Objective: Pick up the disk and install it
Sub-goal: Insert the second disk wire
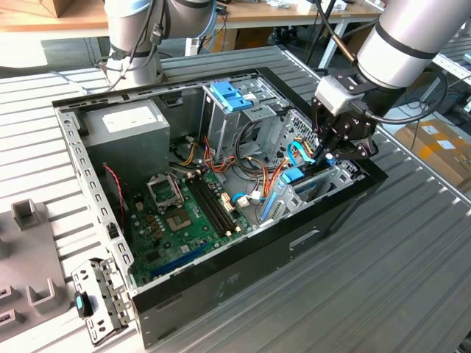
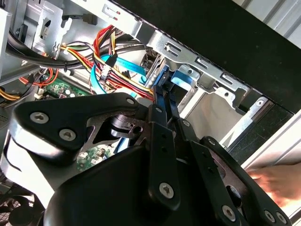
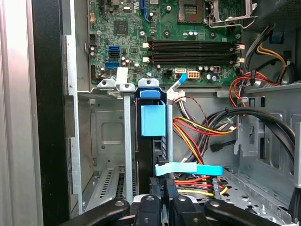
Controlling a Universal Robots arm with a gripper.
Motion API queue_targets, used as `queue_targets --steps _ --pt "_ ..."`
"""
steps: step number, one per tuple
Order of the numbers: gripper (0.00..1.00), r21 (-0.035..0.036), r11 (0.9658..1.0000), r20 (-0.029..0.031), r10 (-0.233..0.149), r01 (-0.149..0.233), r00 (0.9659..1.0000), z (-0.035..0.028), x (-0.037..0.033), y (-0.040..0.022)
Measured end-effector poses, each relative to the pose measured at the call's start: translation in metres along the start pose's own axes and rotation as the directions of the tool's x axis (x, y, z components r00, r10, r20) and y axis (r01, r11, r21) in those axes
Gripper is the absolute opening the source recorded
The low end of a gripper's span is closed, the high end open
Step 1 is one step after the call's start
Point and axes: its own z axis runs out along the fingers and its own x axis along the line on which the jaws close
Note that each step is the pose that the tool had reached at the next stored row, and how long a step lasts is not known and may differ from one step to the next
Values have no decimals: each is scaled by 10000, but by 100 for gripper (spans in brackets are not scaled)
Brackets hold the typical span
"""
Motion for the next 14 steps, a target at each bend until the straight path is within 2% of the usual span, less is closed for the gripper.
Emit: queue_targets --steps 5,6,7,8,9,14 --pt "16 0 10000 0 0 0 10000 2 0 0" --pt "17 0 10000 16 1 -1 10000 10 1 0" --pt "23 1 10000 13 0 0 10000 8 1 0" --pt "23 0 10000 3 0 0 10000 3 0 0" --pt "30 0 10000 3 0 0 10000 4 0 0" --pt "30 0 10000 1 0 0 10000 3 0 0"
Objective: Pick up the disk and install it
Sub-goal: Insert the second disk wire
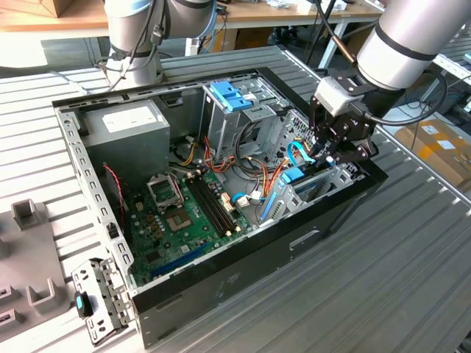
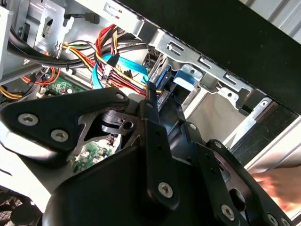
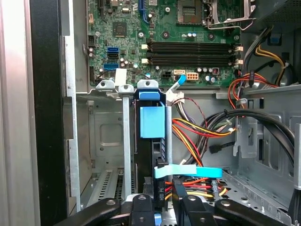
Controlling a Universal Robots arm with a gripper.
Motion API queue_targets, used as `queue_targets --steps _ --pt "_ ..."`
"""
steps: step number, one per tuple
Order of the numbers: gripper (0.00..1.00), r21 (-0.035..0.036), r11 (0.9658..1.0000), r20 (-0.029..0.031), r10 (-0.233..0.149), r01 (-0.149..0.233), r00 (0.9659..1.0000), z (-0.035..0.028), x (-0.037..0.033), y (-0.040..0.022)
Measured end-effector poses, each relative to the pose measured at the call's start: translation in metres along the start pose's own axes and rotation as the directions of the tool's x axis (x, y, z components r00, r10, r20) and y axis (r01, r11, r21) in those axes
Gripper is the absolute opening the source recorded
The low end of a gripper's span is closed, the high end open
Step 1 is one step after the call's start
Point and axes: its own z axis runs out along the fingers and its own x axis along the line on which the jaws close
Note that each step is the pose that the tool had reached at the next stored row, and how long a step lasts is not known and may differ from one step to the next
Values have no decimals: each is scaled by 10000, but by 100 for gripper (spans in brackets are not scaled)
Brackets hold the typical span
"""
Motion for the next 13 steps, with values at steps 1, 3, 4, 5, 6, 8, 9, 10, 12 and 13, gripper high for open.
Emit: queue_targets --steps 1,3,4,5,6,8,9,10,12,13 --pt "30 0 10000 -5 0 0 10000 -6 0 0" --pt "30 0 10000 -13 0 0 10000 -28 -2 -1" --pt "30 0 10000 -14 0 0 10000 -45 -4 -1" --pt "30 0 10000 -14 0 0 10000 -69 -6 -2" --pt "30 0 10000 -15 0 0 10000 -92 -8 -3" --pt "30 1 10000 -17 0 0 10000 -157 -13 -4" --pt "30 1 10000 -18 1 -1 10000 -184 -15 -5" --pt "30 1 10000 -20 0 0 10000 -211 -17 -6" --pt "30 1 10000 -35 0 0 10000 -271 -23 -8" --pt "30 1 10000 -51 -1 1 10000 -283 -23 -8"
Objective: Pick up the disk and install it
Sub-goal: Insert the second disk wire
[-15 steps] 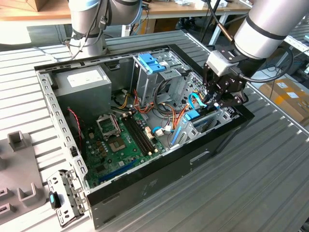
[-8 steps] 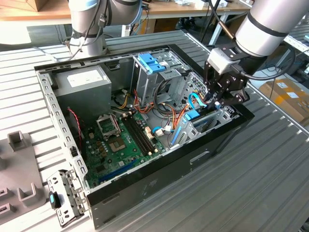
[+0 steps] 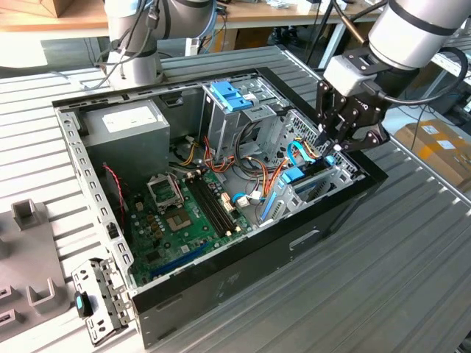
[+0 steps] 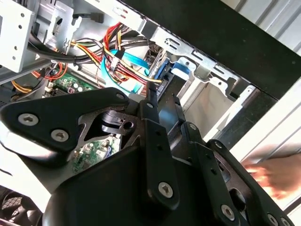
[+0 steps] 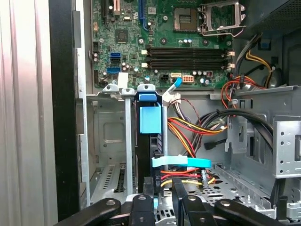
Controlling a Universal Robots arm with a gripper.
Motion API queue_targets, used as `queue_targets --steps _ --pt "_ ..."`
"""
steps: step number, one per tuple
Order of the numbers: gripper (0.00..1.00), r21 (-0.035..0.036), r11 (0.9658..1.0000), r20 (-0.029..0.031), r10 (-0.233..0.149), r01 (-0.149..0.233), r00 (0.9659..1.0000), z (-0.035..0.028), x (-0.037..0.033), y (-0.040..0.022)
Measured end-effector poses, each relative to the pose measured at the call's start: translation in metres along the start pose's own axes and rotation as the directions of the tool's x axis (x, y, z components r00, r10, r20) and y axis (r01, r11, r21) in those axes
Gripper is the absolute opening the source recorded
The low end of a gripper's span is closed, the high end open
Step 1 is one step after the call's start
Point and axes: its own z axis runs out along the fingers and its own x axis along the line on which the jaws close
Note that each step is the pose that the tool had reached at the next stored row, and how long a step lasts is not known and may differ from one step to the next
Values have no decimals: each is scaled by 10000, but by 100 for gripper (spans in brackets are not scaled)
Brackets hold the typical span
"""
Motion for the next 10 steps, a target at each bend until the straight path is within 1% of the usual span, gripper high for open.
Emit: queue_targets --steps 6,7,9,10 --pt "30 1 10000 -15 1 -1 10000 -3 0 6" --pt "30 1 10000 -16 -1 1 10000 -4 0 31" --pt "30 8 10000 -13 -1 1 10000 -3 2 122" --pt "30 10 10000 -12 0 0 10000 -2 4 157"
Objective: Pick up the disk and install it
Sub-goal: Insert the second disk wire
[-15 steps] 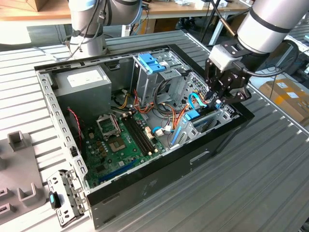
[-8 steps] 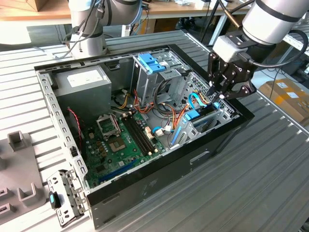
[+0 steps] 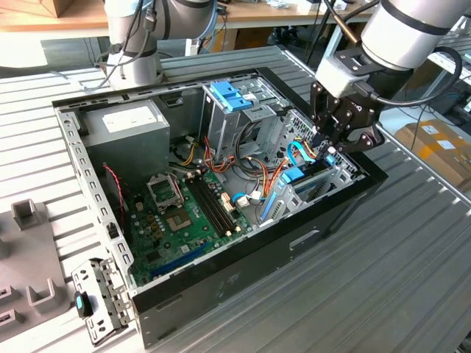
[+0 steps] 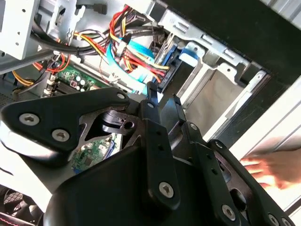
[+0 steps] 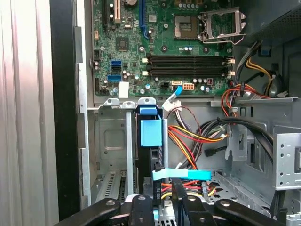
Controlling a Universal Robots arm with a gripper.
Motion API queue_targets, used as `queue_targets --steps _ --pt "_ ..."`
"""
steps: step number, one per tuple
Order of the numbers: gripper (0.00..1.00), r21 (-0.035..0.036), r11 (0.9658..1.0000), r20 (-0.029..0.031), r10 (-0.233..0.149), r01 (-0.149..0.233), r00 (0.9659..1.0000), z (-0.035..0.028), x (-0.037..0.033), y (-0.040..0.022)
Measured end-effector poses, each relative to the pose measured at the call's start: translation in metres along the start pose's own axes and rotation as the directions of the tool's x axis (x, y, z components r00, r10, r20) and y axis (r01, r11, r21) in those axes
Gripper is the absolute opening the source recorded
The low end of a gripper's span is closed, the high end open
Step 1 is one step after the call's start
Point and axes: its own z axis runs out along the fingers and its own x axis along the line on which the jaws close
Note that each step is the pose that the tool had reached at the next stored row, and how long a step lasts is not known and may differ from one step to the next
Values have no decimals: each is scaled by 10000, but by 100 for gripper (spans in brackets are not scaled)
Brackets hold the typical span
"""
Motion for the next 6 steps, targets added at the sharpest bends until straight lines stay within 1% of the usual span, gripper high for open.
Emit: queue_targets --steps 1,6 --pt "30 1 10000 -1 0 0 10000 0 1 14" --pt "30 0 10000 -2 -1 1 10000 0 0 19"
